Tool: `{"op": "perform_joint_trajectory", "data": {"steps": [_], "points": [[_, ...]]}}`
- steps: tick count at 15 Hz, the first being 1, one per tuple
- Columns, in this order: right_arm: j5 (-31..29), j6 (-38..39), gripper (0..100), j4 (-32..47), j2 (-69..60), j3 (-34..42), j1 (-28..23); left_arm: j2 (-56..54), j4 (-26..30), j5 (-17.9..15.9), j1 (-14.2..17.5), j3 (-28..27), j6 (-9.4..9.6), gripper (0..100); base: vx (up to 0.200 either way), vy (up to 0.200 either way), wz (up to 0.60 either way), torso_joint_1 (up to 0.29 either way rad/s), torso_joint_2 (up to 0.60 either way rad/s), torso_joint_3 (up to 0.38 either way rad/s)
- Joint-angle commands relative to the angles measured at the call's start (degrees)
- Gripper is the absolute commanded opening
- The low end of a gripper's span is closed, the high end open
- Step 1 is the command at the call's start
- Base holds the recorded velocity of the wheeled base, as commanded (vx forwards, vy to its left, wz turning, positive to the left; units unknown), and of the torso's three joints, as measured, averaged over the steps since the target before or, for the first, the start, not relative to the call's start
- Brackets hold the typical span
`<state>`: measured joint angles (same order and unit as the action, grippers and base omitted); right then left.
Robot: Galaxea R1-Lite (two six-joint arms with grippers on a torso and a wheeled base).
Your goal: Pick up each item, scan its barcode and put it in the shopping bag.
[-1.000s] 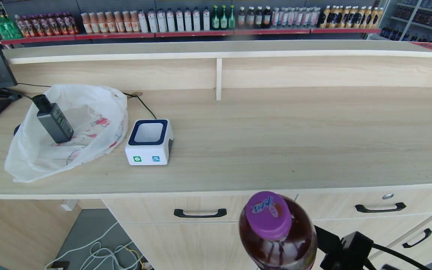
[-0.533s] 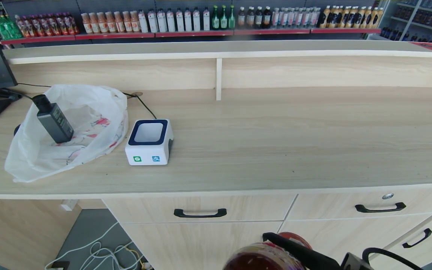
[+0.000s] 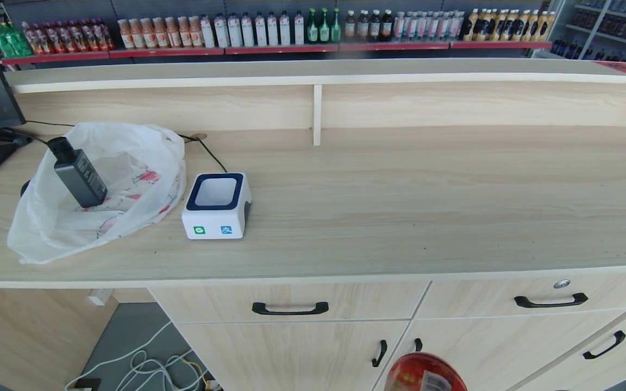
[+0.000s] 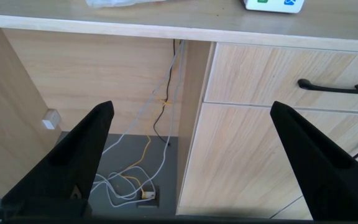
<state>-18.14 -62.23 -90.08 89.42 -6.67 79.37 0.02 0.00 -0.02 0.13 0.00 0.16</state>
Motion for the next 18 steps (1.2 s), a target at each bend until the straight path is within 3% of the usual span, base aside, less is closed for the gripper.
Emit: {"op": "perform_joint_trajectory", "data": {"steps": [1,10,18], "points": [[-0.1,-1.8,0,0.1,-0.6,-0.5,-0.2,0.0,0.0,0.0,0.0,0.0,0.02,100,0.0,0.0,0.0,0.0,0.0,0.0],[-1.2,-31.2,0,0.1,-2.9,-3.8,-0.1,0.0,0.0,0.0,0.0,0.0,0.02,100,0.0,0.0,0.0,0.0,0.0,0.0],[-1.2,-37.4,0,0.1,-3.7,-3.4,-0.1,0.0,0.0,0.0,0.0,0.0,0.02,100,0.0,0.0,0.0,0.0,0.0,0.0]]}}
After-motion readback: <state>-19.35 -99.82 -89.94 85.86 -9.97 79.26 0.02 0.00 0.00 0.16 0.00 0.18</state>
